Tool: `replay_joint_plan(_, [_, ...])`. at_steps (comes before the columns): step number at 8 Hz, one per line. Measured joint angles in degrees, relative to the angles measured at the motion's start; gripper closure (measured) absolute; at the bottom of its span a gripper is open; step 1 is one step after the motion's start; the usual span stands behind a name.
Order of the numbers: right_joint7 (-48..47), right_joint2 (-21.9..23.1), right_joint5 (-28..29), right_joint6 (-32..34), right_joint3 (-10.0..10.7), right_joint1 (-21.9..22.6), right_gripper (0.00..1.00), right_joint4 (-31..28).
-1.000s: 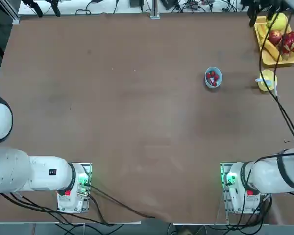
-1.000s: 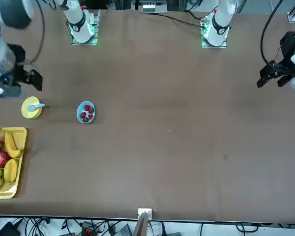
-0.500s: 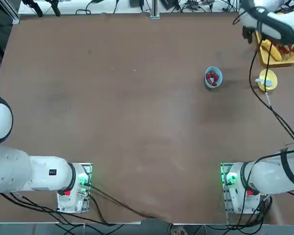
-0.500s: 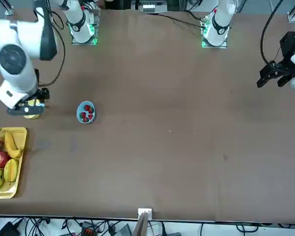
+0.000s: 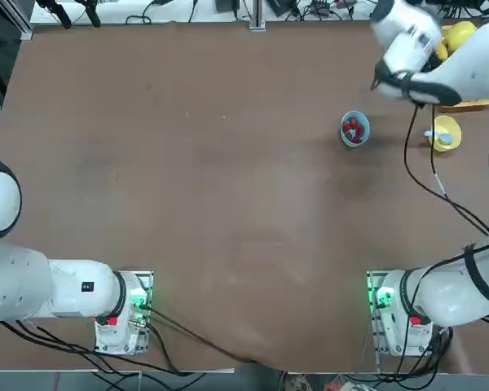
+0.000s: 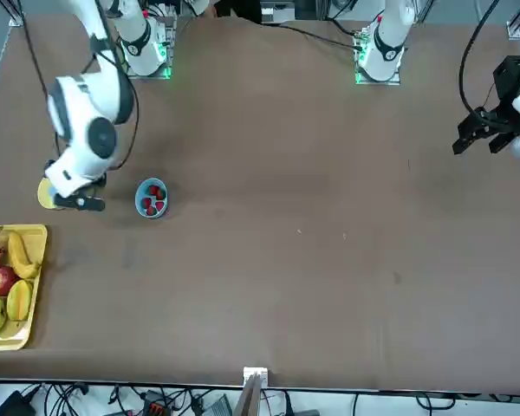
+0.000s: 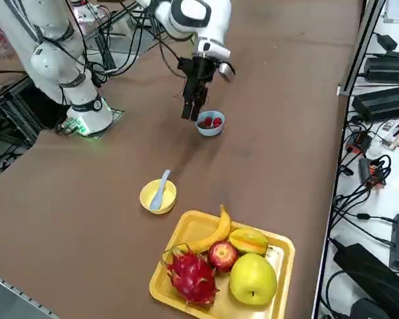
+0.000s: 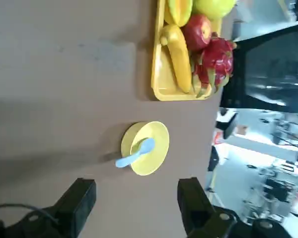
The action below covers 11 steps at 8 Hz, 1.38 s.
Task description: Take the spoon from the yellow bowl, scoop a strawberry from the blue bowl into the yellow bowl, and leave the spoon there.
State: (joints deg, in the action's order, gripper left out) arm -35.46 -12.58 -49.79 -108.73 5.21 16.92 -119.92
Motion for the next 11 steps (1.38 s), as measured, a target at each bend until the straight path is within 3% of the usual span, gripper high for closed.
replay_joint_plan(3, [-15.03, -3.81, -11.82, -2.76, 0.15, -0.06, 0.0, -5.9])
replay_joint_plan(5, [-25.58, -8.73, -18.38, -3.12, 0.22, -0.1, 0.01, -7.34])
replay_joint_plan(11, [-37.54, -19.68, -27.0, -1.12, 1.08, -0.7, 0.08, -7.46])
